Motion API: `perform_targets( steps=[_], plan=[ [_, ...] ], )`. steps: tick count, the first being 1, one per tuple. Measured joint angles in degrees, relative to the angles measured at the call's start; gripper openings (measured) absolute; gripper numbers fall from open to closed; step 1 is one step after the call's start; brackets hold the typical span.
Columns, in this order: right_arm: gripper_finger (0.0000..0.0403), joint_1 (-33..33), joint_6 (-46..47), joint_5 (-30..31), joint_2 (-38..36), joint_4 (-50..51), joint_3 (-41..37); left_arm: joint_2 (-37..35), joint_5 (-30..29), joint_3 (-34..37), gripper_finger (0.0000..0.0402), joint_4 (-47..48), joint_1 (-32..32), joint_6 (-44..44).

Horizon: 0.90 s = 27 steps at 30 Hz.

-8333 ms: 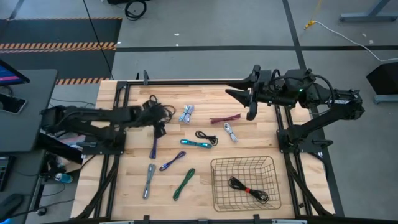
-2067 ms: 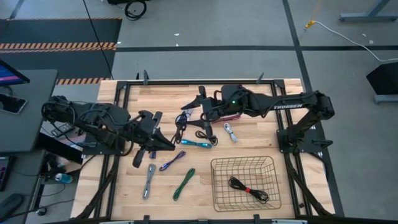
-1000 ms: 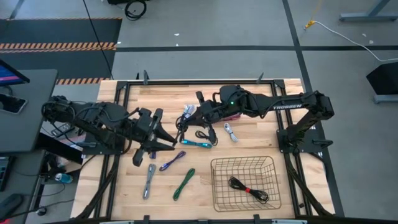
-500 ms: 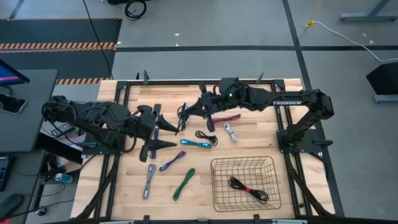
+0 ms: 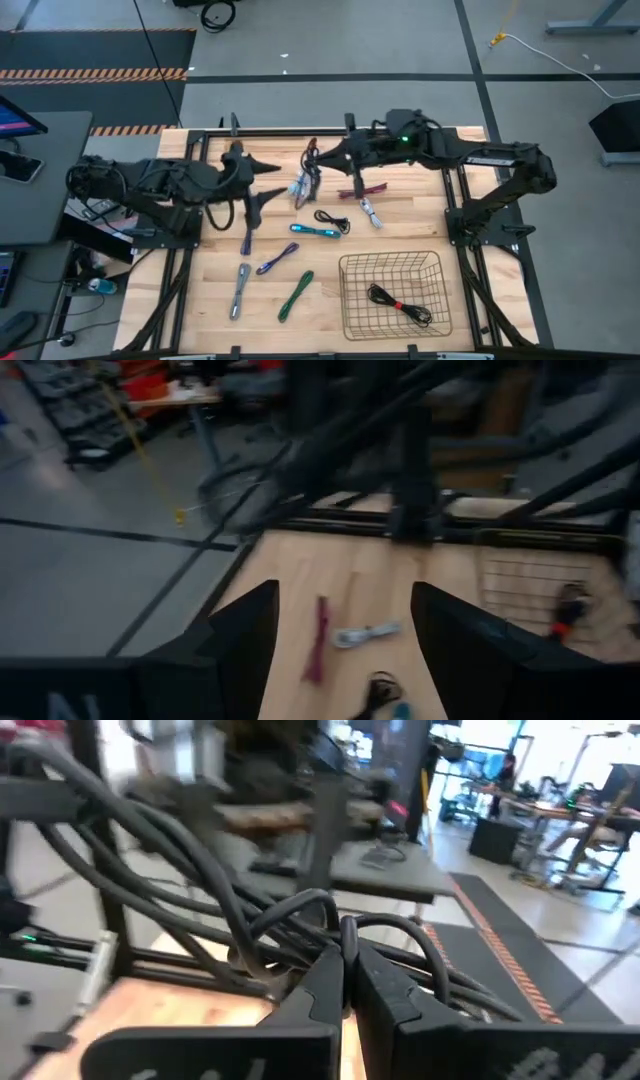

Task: Pick and place USB-C Cables
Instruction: Put the top black charger cable into the wire basket

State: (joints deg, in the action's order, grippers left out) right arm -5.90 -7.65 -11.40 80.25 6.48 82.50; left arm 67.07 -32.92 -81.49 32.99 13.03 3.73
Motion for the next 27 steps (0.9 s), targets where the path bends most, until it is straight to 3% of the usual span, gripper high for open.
perform_targets(
  steps=[4,10,20,27],
  plan=[
    [0.0014,3.1,2.7,1.3,-3.3,9.1,0.0,0.0,-0.1,0.0,0.0236,0.6,-4.0,-1.5],
    [0.0014,11.1,12.1,14.9,-7.8,29.3,0.0,0.0,-0.1,0.0,0.0236,4.5,-9.0,-1.2],
    [0.0014,27.4,46.1,28.2,-8.6,49.6,0.0,0.0,0.0,0.0,0.0228,6.1,-13.0,3.4],
    [0.0014,36.8,73.9,26.5,-2.4,61.6,0.0,0.0,0.0,0.0,0.0227,6.1,-14.6,4.8]
  ],
)
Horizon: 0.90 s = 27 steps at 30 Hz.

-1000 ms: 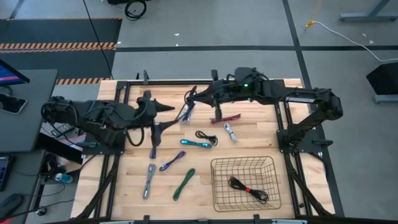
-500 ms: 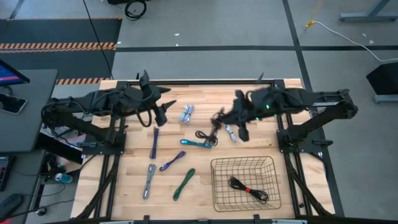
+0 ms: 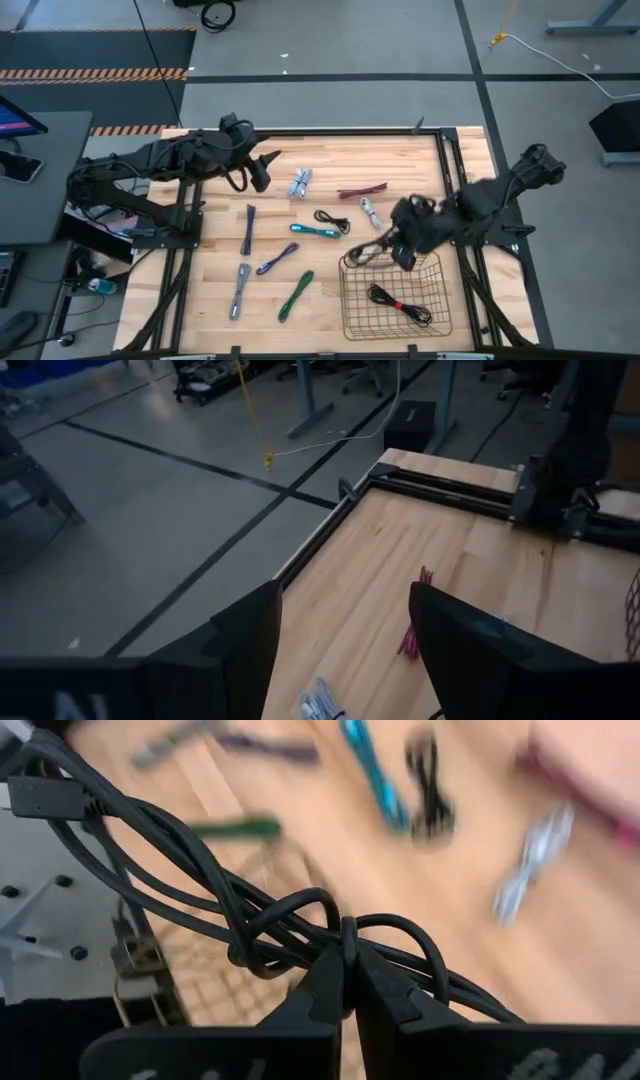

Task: Pick and place USB-C Cables
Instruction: Put the top black charger cable into the wire basket

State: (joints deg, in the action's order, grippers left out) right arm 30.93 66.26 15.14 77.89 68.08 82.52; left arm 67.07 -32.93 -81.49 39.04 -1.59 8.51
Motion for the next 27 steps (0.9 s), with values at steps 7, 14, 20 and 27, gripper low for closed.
perform_targets(
  steps=[7,14,20,27],
  plan=[
    [0.0014,7.1,20.7,-9.2,7.6,-0.4,0.0,0.0,0.0,0.0,0.0227,0.1,-0.5,1.4],
    [0.0014,10.5,30.1,-10.9,13.7,-2.7,0.0,0.0,0.0,0.0,0.0227,0.2,-0.5,1.4],
    [0.0014,10.2,28.8,-15.3,18.6,-2.0,0.0,0.0,0.0,0.0,0.0227,0.2,-0.5,1.3],
    [0.0035,10.1,25.4,-16.0,21.1,-1.1,0.0,0.0,0.5,0.0,0.0227,0.3,-0.5,1.4]
  ],
)
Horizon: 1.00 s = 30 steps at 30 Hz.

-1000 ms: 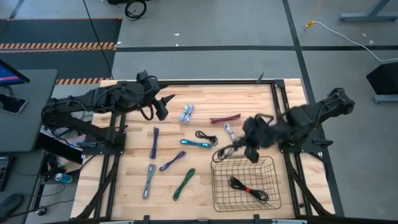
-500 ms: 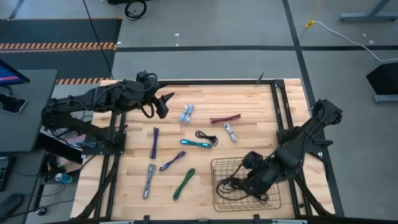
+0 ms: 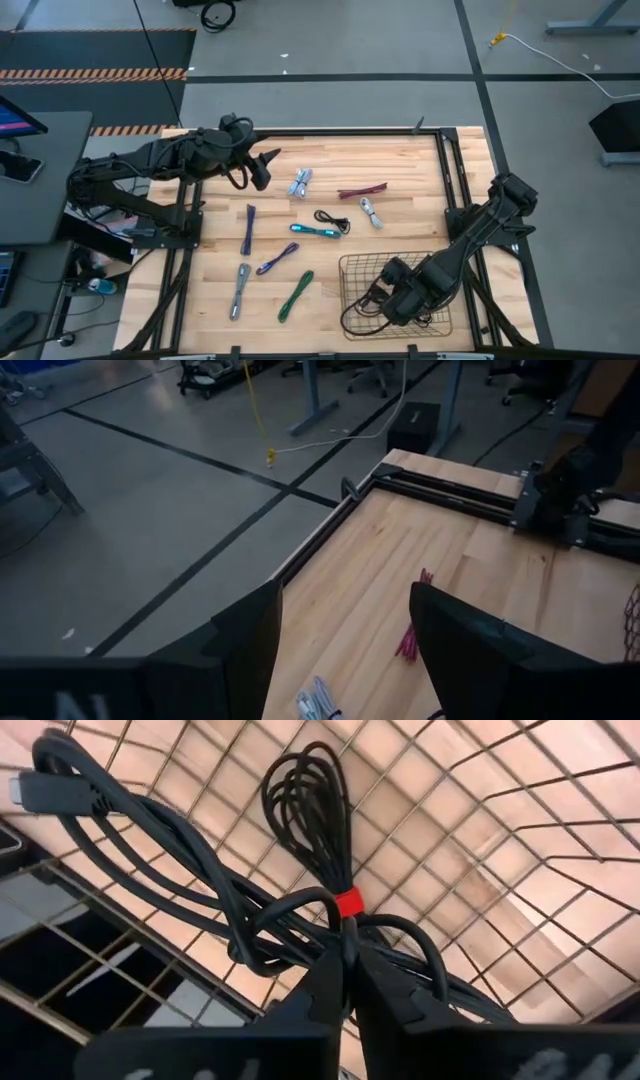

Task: Pick and place USB-C Cables
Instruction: Put the top black charger cable into the wire basket, then put the top black purple charger cable into the wire basket

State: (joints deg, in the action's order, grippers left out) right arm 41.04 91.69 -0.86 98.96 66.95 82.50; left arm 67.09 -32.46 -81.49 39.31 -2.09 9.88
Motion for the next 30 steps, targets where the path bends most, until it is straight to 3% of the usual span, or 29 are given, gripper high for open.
perform_targets(
  steps=[5,10,16,22,30],
  plan=[
    [0.0107,-0.8,-2.4,2.7,-0.6,0.1,0.0,0.0,1.8,0.0,0.0227,0.1,0.0,0.0],
    [0.0144,-3.0,-6.8,4.2,-2.5,0.9,0.0,0.0,2.0,0.0,0.0227,0.5,0.0,0.0],
    [0.0147,-8.6,-15.4,13.0,-8.6,0.3,0.0,0.0,2.0,0.2,0.0227,4.1,0.0,3.0],
    [0.0147,-15.4,-32.2,22.5,-17.6,-8.0,0.0,0.0,2.0,4.9,0.0227,5.5,-0.1,6.1],
    [0.0148,-22.3,-55.2,23.9,-27.0,-26.0,0.0,0.1,1.2,17.8,0.0227,3.3,-3.0,21.1]
  ],
)
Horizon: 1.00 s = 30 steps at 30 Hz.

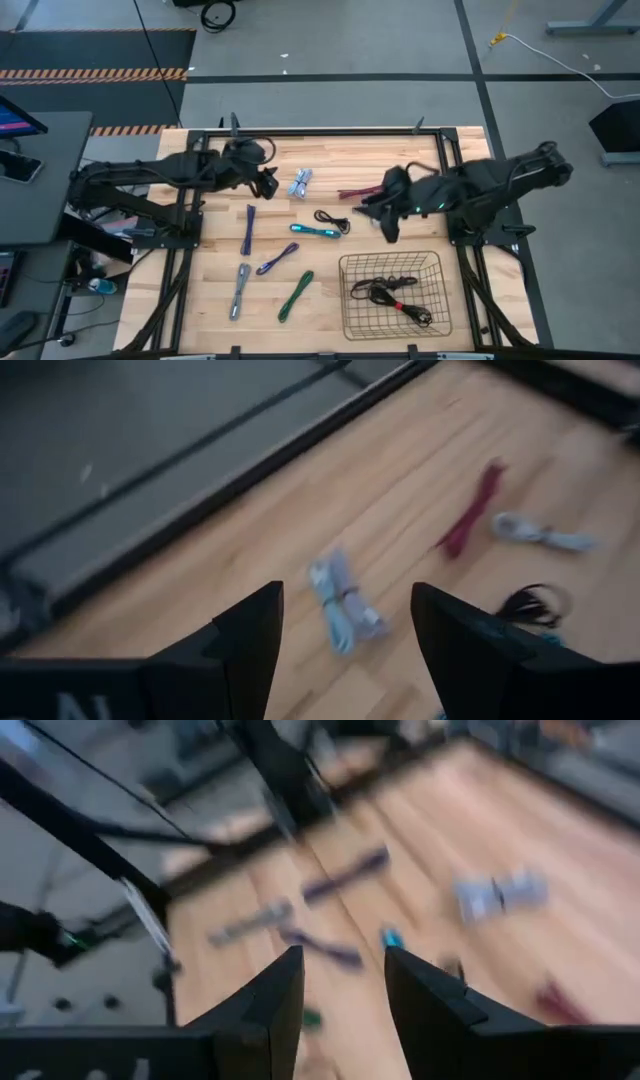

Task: Pick and place USB-C Cables
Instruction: Put the top black purple charger cable into the wire basket

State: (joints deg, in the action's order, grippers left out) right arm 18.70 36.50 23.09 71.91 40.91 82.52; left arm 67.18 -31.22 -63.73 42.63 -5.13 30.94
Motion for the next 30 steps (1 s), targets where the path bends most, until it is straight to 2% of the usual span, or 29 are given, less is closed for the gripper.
perform_targets(
  steps=[4,13,17,23,30],
  plan=[
    [0.0148,-0.9,-5.2,-0.7,-2.6,-3.7,0.0,0.0,4.0,6.3,0.0227,0.6,-0.6,7.8],
    [0.0148,-0.9,-7.8,-1.1,-4.0,-3.6,0.0,0.0,21.0,17.1,0.0206,13.9,1.0,30.8],
    [0.0148,-0.9,-8.9,-1.9,-3.6,-3.5,0.0,0.0,28.2,21.6,0.0189,15.4,3.6,36.8],
    [0.0148,-0.9,-9.8,-2.2,-3.6,-3.5,0.0,0.0,29.2,24.8,0.0189,7.0,7.2,44.0],
    [0.0148,-0.9,-10.8,-3.4,-3.6,-3.6,0.0,0.0,25.9,24.9,0.0195,4.3,8.4,45.3]
  ],
)
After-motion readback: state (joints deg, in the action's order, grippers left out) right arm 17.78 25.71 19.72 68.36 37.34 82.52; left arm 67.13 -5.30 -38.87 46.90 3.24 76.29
